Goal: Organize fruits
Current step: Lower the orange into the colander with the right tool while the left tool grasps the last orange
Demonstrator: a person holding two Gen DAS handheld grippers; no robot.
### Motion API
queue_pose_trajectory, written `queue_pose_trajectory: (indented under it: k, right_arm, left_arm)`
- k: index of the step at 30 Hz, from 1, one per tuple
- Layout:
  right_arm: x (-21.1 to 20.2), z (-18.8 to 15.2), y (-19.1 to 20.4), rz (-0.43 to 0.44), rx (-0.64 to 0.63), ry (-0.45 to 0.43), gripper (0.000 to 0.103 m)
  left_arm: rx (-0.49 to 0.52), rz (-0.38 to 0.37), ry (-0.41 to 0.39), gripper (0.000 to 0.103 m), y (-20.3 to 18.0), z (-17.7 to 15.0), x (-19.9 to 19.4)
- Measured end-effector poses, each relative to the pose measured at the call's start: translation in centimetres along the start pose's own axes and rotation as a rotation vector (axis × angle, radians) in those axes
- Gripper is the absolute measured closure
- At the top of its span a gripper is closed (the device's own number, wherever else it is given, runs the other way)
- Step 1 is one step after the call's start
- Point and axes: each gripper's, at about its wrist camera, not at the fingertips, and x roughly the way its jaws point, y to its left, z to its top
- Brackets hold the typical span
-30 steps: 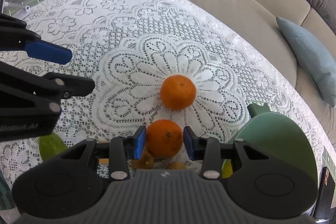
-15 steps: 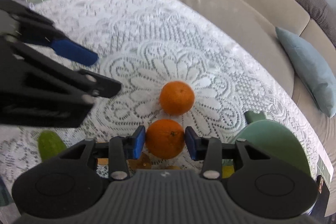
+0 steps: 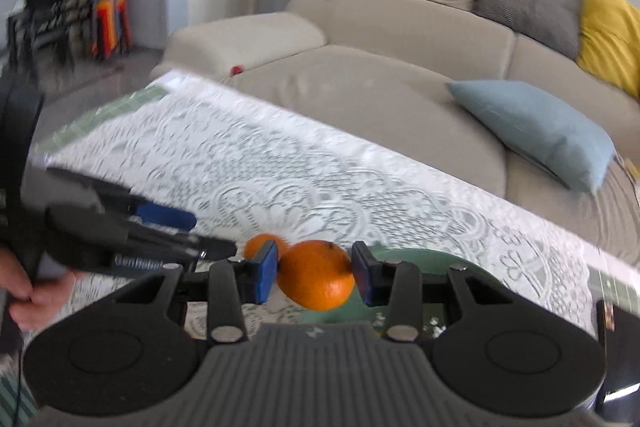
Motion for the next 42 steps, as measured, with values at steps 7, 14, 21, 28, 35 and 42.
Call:
queue_pose_trajectory:
  k: [7,14,21,28,35,42]
  right_arm:
    - [0.6,-1.2,-4.2,-0.022,0.137,0.020,0.066]
    - [2.1,-2.6,-6.9,-0.048,0.187,0.064,0.073]
    - [3.9,-3.7,-9.6,-0.059,0.271,0.110,0.103]
    - [5.4,-4.6,-10.5,-0.043,0.301,0.154,0.103]
    - [6.0,-5.0,-10.6,-0.030,0.307,0.178,0.097]
    - [5.6,-5.1,-10.9,-0.035,0.318,0.161,0.083]
  left_arm:
    - [-0.010,0.028,0.041,0.037,-0.9,0.2,3.0]
    - [-0.088,0.015,0.068,0.037,-0.9,0.4,4.8]
    - [-0.076,0.086,0.078,0.038,-1.9,0.6,6.1]
    - [-0.062,0.156,0.098,0.050,-2.1,0.7,6.9]
    - [-0.100,0.153,0.096,0.052,-1.8,0.9,6.8]
    - [-0.139,0.125,0.060,0.053,-1.6,1.3,5.7]
